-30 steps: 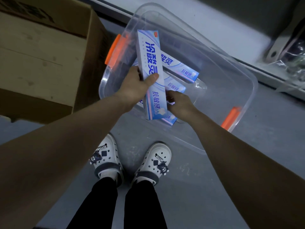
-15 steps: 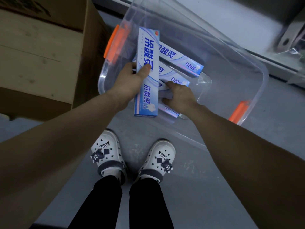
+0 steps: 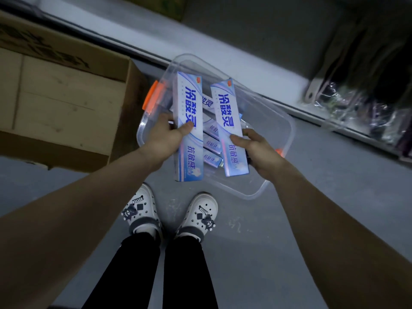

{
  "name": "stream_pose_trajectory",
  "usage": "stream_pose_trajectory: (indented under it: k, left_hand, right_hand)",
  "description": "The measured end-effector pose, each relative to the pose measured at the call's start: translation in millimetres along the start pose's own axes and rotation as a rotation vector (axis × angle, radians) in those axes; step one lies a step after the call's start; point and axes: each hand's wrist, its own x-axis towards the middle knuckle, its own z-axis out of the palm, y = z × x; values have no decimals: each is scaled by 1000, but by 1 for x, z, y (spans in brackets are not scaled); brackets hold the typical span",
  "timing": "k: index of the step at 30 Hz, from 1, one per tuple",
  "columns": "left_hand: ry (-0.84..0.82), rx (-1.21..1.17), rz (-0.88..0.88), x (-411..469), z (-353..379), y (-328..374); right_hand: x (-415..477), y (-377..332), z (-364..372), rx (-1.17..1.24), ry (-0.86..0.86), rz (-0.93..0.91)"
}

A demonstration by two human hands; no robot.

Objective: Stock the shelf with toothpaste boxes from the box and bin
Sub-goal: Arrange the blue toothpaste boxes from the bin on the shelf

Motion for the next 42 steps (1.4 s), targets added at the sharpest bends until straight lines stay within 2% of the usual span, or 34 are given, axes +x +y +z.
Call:
stream_pose_trajectory:
  k: [8, 15, 21, 26, 34, 37, 42]
  left_hand:
    - [-28, 22, 65, -90, -19, 71]
    - [-74, 70, 123, -184, -51, 142]
    - [-100, 83, 189, -272, -76, 206]
    - [-127, 137, 318, -342, -95, 263]
    - [-148, 228, 565, -445, -102, 356]
    - [-115, 280, 672, -477, -104, 386]
    - [-157, 310, 800, -527, -99, 421]
  right_hand:
    - [-116, -56, 8, 121, -30, -78]
    - [-237, -114, 11, -54, 100, -238]
    - [-341, -147, 11, -113, 246, -382]
    - [-425, -178, 5, -124, 300, -431]
    - [-542, -242, -5, -81, 369, -660]
    - [-581, -260, -15, -84, 426, -741]
    - [-639, -278, -33, -102, 525, -834]
